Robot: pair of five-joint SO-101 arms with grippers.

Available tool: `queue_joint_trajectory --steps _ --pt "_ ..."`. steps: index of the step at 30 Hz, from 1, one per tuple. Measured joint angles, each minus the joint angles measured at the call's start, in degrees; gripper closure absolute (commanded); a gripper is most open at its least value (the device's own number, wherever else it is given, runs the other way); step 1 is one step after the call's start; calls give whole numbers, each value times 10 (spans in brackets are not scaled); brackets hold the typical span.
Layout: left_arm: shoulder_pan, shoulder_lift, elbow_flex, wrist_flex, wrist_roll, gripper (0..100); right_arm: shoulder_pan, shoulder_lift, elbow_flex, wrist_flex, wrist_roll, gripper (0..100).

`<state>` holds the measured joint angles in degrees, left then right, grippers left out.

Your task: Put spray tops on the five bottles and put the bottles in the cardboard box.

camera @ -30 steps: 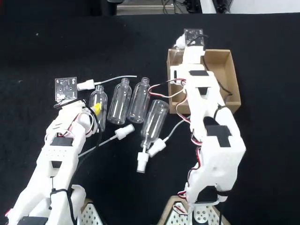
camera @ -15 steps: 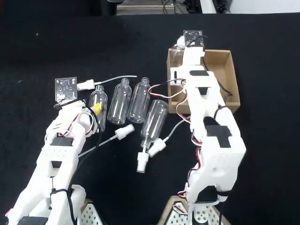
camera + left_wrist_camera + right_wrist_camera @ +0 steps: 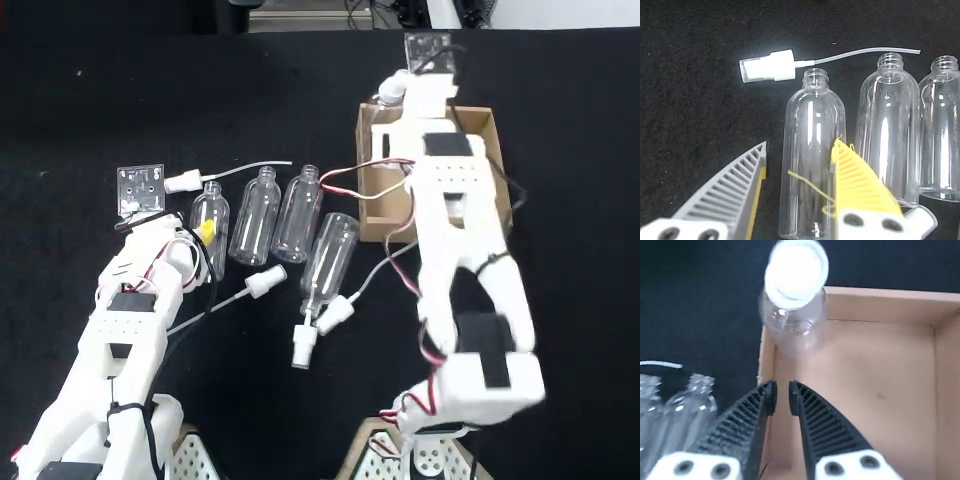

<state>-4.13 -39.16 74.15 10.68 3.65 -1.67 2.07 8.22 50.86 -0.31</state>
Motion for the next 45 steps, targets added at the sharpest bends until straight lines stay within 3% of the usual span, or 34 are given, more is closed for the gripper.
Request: queue_joint_trajectory --steps 8,13,18,21,26,35,45 --pt "0 0 0 0 0 798 -71 -52 20 96 0 986" --pt "-9 0 0 0 0 798 -155 -53 20 105 -1 984" --pt "-88 0 0 0 4 798 -281 -53 28 98 -4 864" --pt "-156 0 -7 3 54 798 -331 -37 29 67 -45 798" --pt "-232 0 -25 12 137 798 -363 18 29 -18 -131 766" --pt "-269 0 -26 12 193 798 -410 113 28 -98 -257 621" --pt "-271 0 -26 12 193 798 -415 194 -76 -67 -276 706"
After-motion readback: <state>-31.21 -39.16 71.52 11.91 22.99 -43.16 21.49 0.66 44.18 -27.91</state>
